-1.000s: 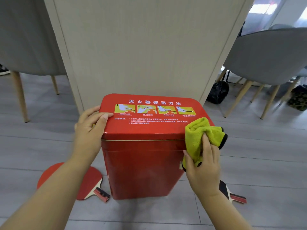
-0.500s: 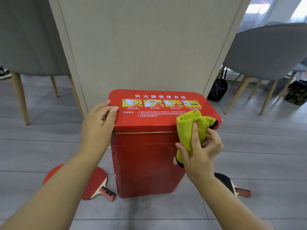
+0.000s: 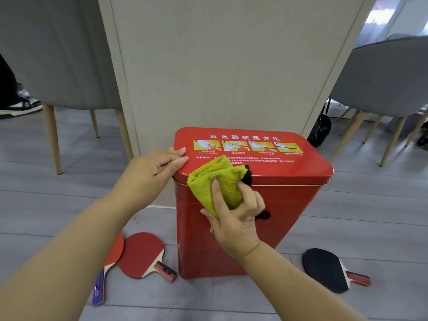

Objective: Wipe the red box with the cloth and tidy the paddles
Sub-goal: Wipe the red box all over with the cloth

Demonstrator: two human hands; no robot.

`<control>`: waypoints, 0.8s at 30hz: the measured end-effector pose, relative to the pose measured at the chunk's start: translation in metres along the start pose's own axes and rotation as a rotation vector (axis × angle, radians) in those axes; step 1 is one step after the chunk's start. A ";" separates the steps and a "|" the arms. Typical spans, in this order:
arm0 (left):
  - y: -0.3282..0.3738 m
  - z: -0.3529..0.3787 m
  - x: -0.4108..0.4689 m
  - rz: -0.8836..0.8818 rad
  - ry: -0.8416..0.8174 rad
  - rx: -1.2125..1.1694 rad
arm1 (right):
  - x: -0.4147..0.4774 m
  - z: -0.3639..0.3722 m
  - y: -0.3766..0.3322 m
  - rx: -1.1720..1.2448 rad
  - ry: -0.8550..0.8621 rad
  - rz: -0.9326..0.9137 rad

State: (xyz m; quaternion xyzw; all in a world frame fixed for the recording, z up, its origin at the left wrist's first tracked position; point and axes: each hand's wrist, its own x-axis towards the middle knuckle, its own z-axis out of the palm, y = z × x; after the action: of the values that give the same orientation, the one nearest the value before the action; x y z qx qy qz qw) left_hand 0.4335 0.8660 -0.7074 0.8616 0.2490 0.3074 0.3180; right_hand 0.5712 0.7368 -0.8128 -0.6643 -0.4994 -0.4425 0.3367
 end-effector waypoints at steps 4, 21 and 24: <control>-0.004 -0.007 0.000 0.019 -0.078 0.013 | 0.003 0.009 -0.005 -0.005 0.026 -0.150; -0.007 0.042 -0.035 -0.003 0.205 -0.214 | -0.021 -0.007 0.036 -0.119 -0.115 -0.378; -0.010 0.054 -0.039 -0.003 0.256 -0.331 | -0.028 -0.016 0.057 -0.187 -0.069 -0.316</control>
State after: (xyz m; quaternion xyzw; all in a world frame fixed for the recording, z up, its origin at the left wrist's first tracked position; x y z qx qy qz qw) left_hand 0.4418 0.8271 -0.7620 0.7512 0.2347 0.4506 0.4213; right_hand 0.6185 0.6971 -0.8327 -0.6209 -0.5654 -0.5114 0.1824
